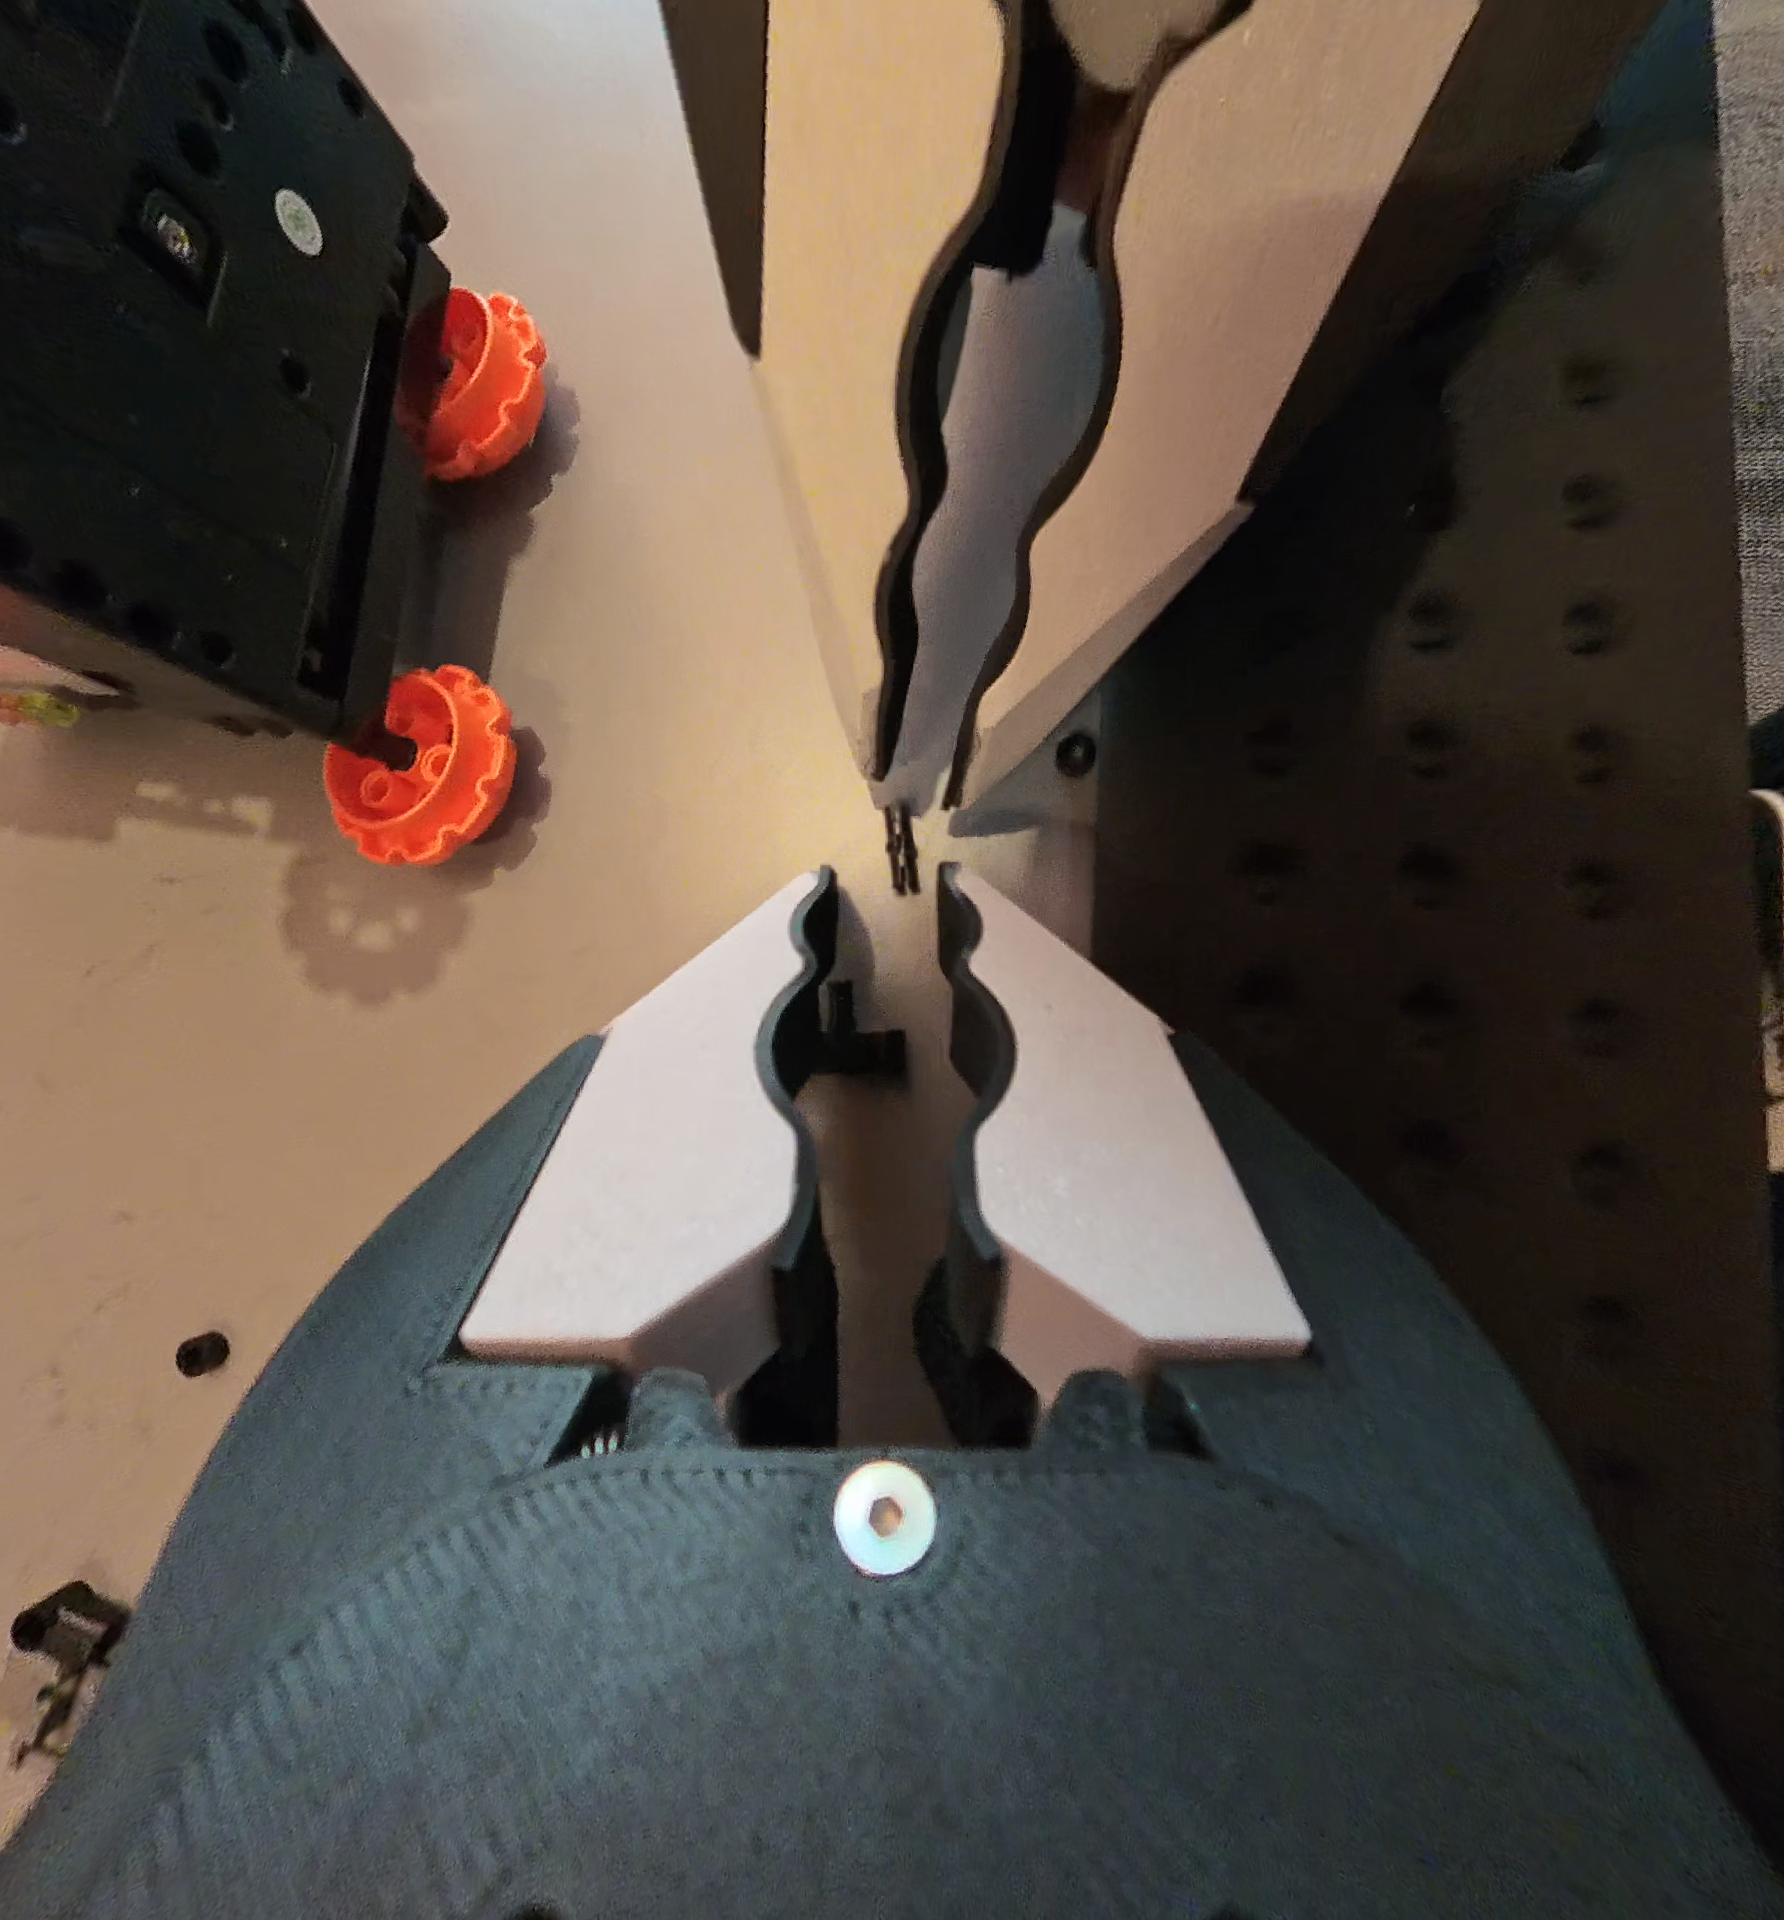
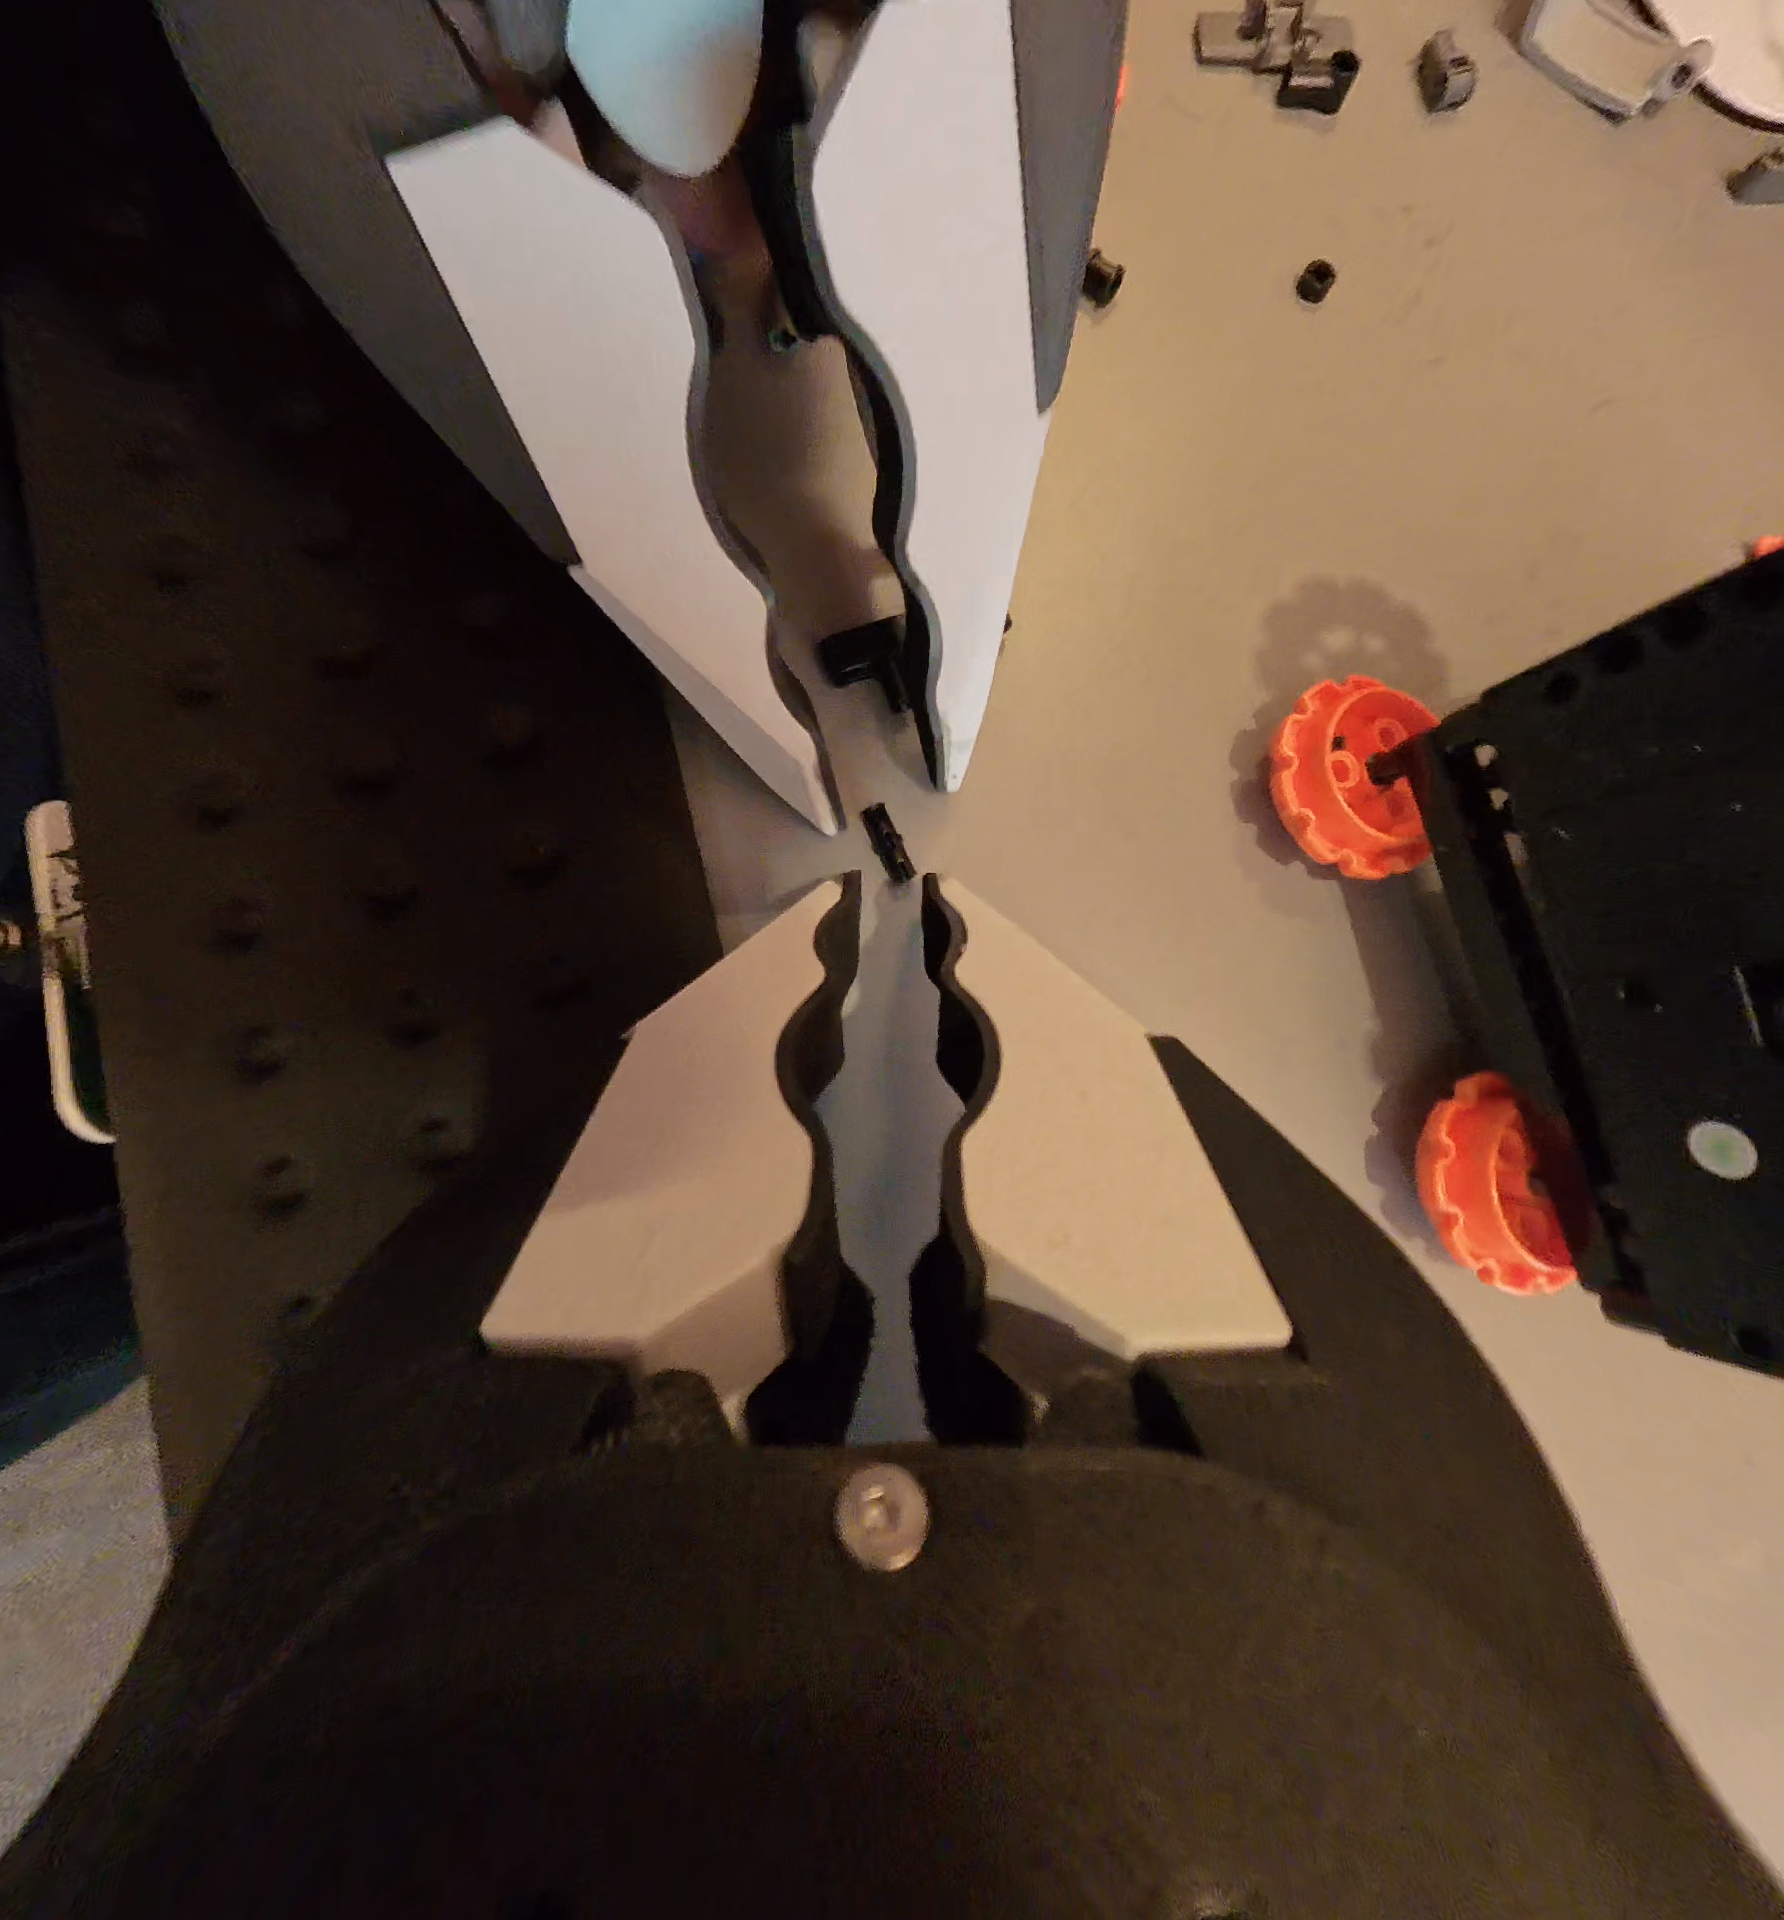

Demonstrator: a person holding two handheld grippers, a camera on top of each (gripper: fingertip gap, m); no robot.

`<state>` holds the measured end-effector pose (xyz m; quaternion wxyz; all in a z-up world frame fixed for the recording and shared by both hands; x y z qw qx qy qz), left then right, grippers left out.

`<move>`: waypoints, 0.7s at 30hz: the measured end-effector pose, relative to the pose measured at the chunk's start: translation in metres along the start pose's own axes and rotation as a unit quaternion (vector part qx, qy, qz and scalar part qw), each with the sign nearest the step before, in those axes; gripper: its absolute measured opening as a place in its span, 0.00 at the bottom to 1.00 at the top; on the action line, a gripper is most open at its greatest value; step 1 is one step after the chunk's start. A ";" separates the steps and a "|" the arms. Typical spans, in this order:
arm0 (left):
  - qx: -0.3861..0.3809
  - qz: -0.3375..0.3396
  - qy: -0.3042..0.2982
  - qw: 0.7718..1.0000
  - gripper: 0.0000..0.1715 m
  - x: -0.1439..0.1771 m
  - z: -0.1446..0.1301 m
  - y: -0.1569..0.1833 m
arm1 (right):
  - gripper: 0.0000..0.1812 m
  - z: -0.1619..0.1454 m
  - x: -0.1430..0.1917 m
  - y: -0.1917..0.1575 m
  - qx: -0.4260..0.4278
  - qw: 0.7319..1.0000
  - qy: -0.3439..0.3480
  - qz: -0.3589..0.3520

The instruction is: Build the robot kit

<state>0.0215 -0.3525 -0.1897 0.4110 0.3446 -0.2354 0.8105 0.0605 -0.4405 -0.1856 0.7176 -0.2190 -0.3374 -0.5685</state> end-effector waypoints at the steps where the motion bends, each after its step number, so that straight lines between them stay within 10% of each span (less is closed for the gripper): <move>1: 0.003 0.003 -0.002 1.000 0.12 0.002 -0.002 -0.001 | 0.05 0.000 -0.004 0.000 0.006 1.000 -0.009 -0.001; 21: 0.051 -0.004 -0.001 0.999 0.26 0.022 -0.029 -0.017 | 0.07 0.017 -0.012 0.007 0.100 0.993 -0.011 0.064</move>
Point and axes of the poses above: each gripper's, where its closed fingertips meet, x back along the fingers, z out of its top, y = z × x across the jaws, the point moved 7 cm from there along x, back along the fingers, and after that the axes turned 1 degree about y, right-handed, at the moved point
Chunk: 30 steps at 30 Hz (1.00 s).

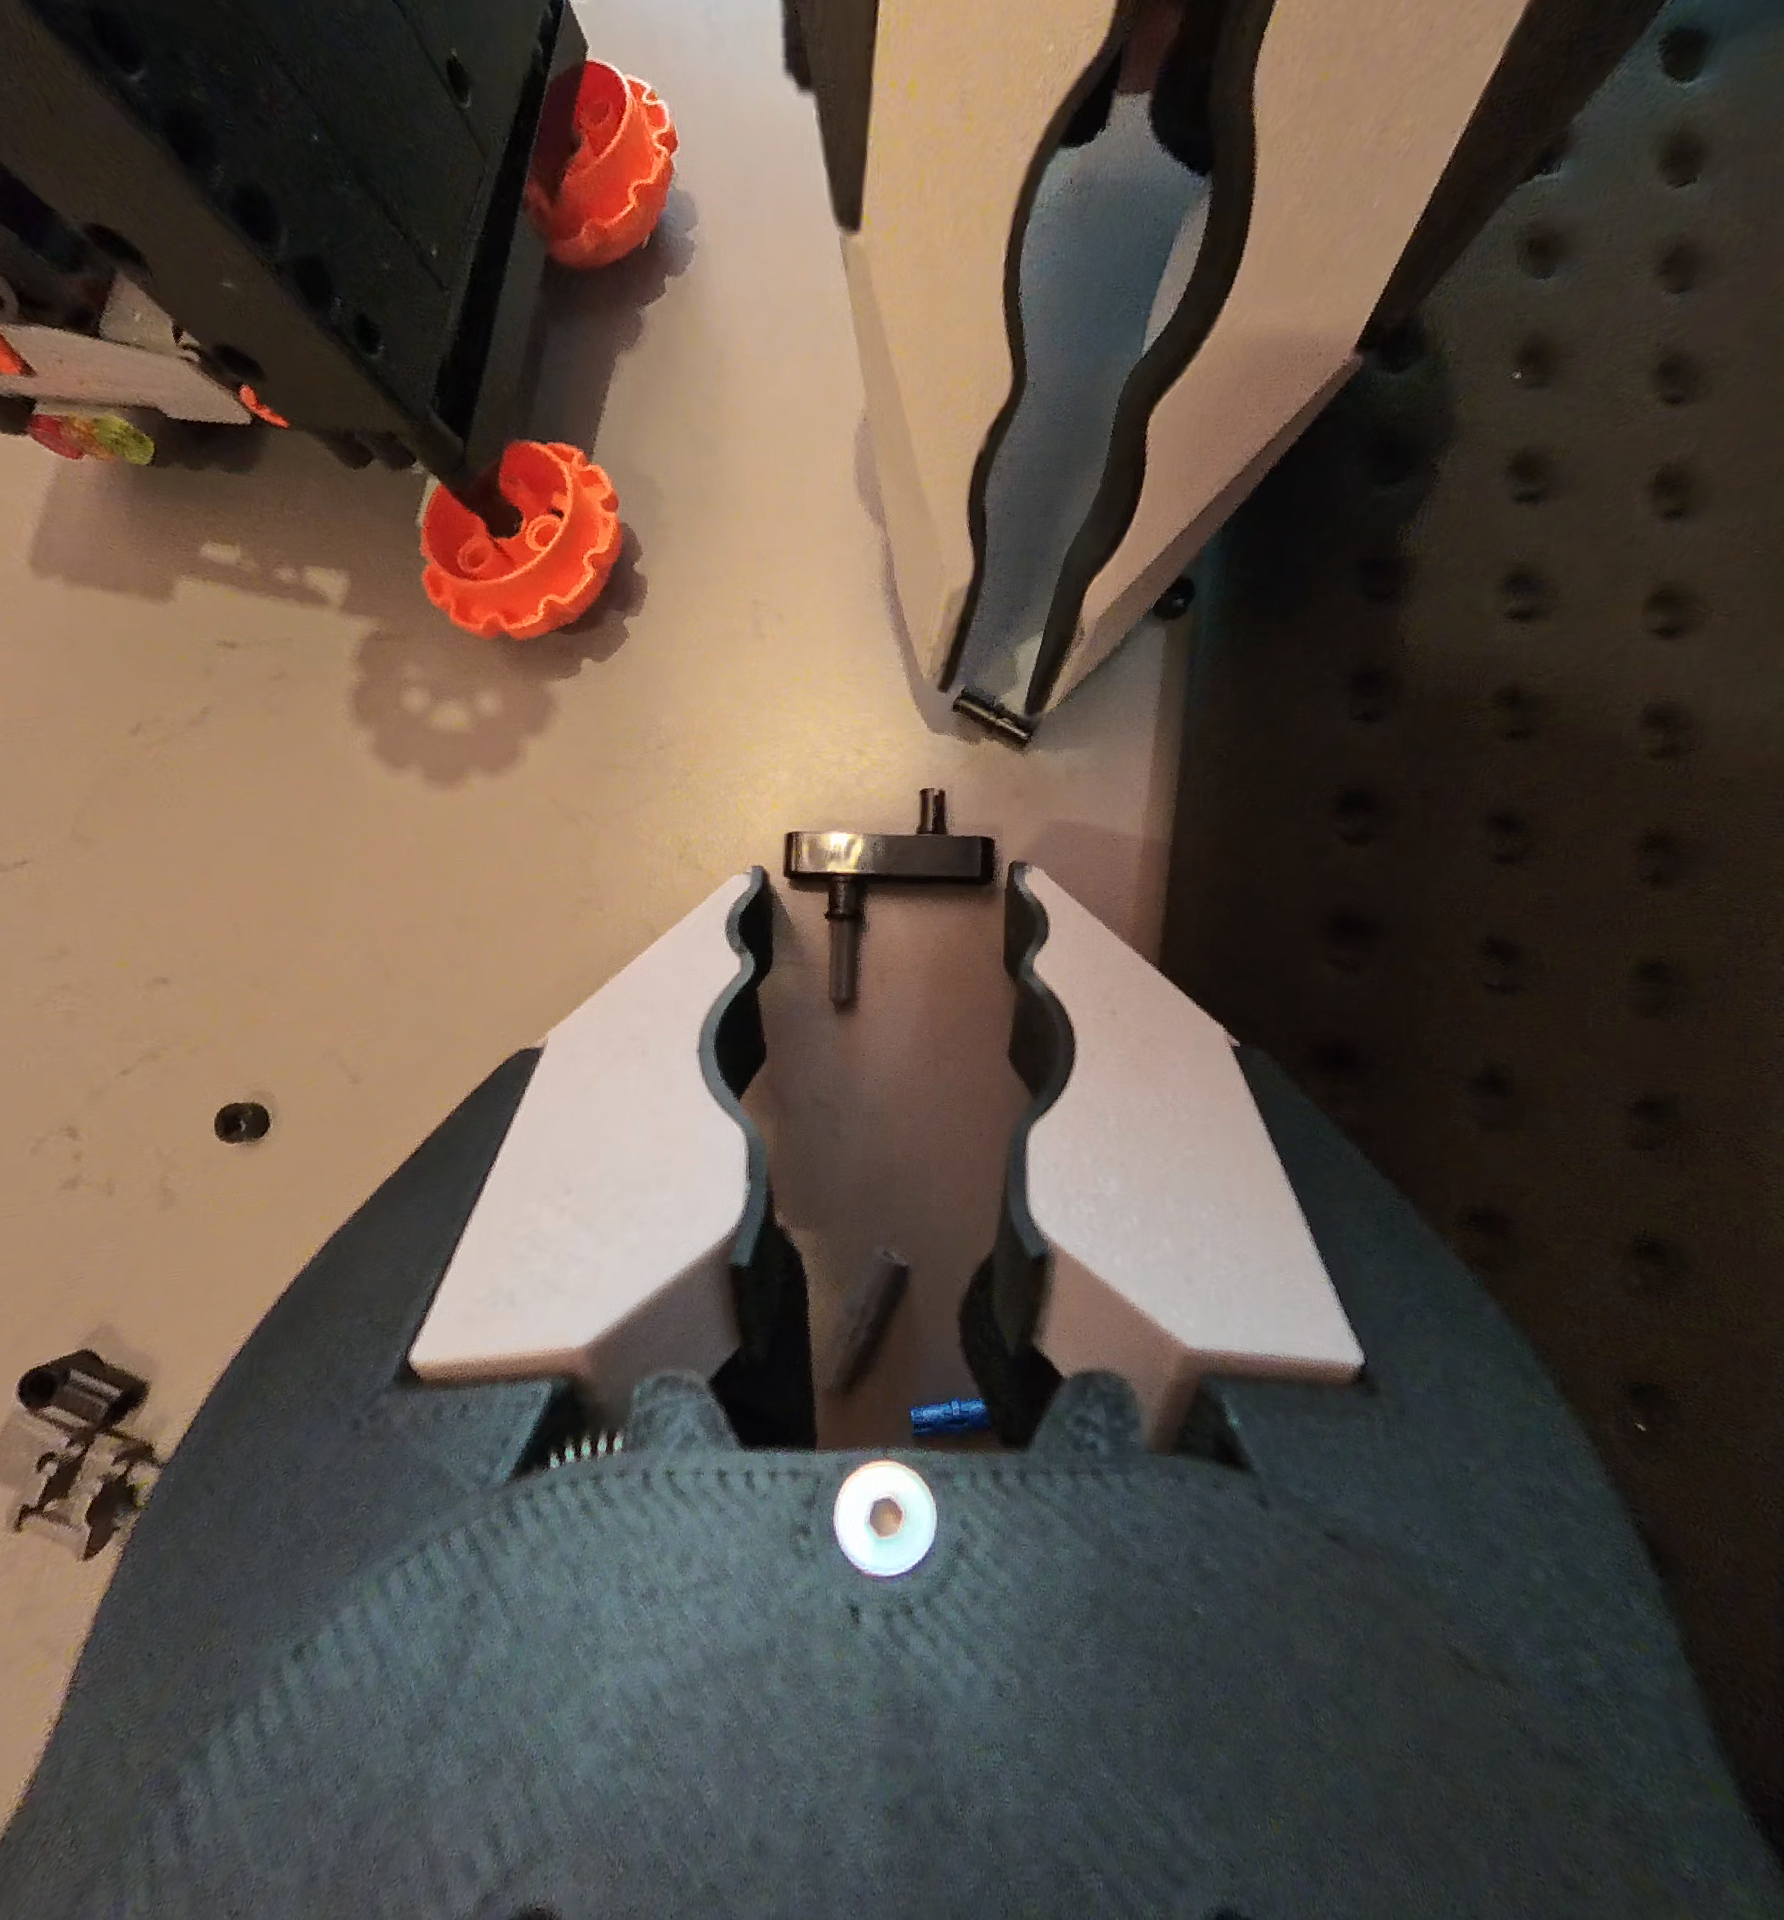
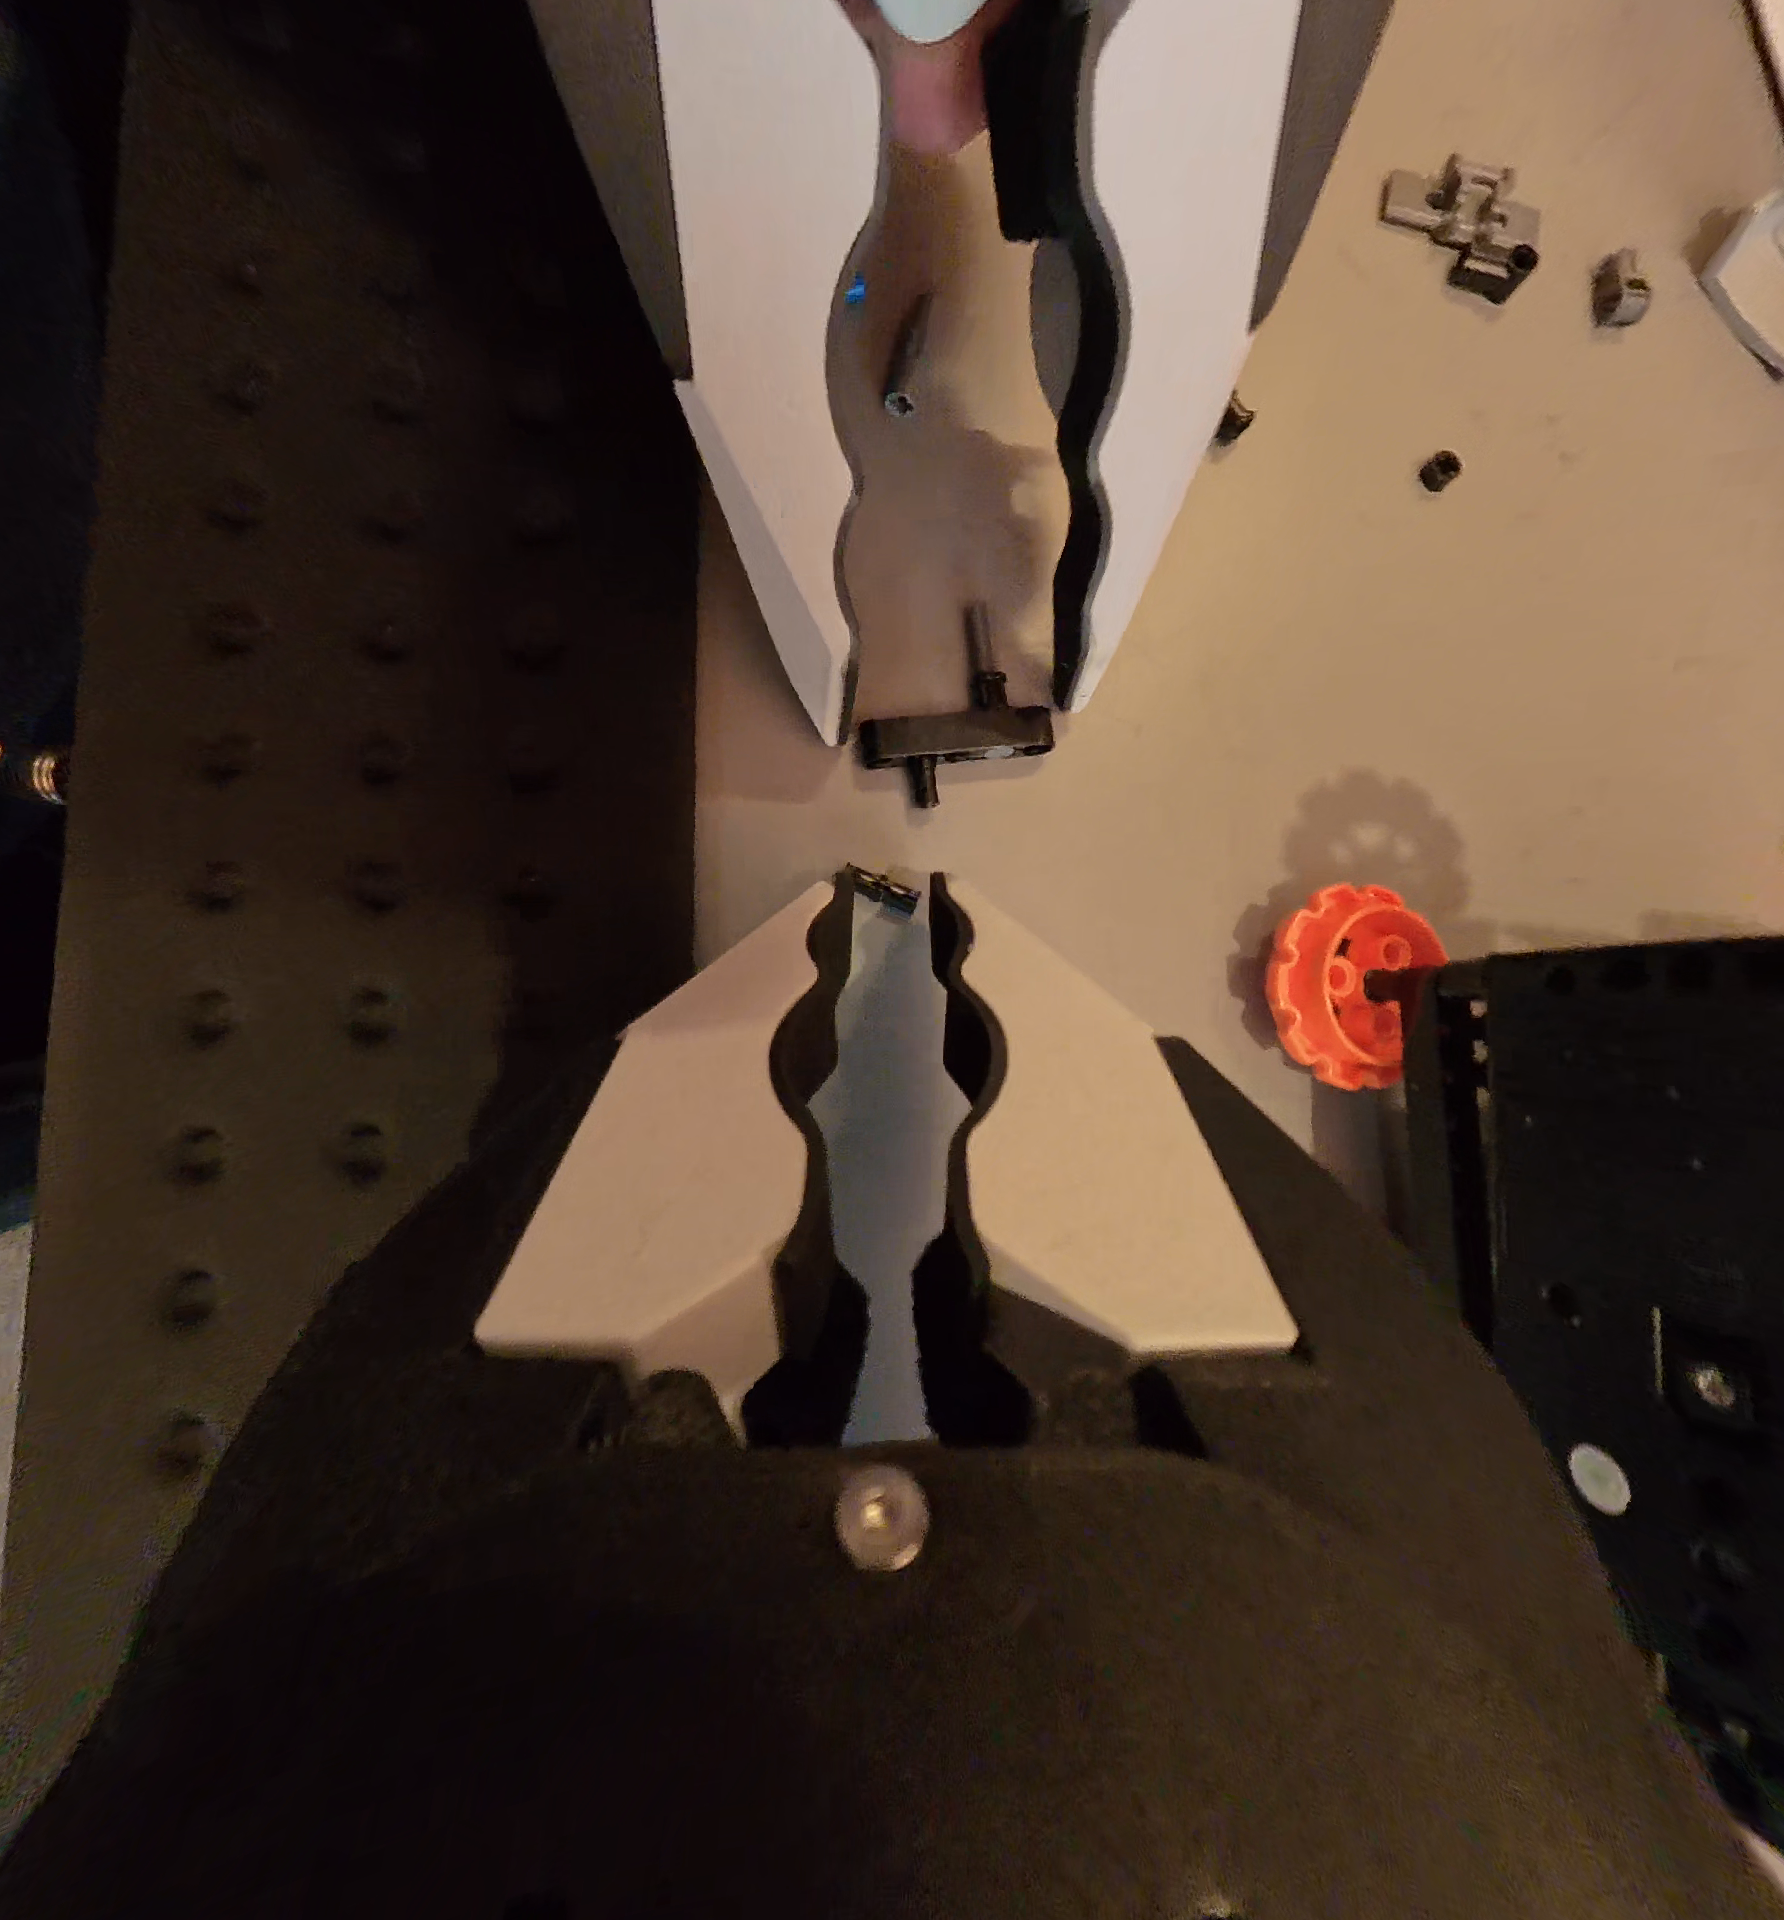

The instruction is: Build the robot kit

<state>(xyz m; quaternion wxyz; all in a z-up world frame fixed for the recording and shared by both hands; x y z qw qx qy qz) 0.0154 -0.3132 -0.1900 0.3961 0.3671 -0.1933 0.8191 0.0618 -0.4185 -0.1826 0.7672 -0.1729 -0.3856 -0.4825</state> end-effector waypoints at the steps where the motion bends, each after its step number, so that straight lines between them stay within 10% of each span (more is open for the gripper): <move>1: 0.003 -0.004 0.000 1.000 0.25 0.000 0.000 0.000 | 0.06 0.000 -0.002 0.001 0.004 1.000 0.000 0.011; 30: -0.002 0.001 0.029 1.000 0.23 -0.003 0.000 0.002 | 0.01 0.002 -0.014 -0.006 -0.083 0.996 0.039 -0.002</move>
Point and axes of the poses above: each gripper's, where its closed fingertips meet, x back along the fingers, z out of its top, y = z × x across the jaws, the point moved 7 cm from there along x, back along the fingers, and after that the axes turned 1 degree about y, right-handed, at the moved point
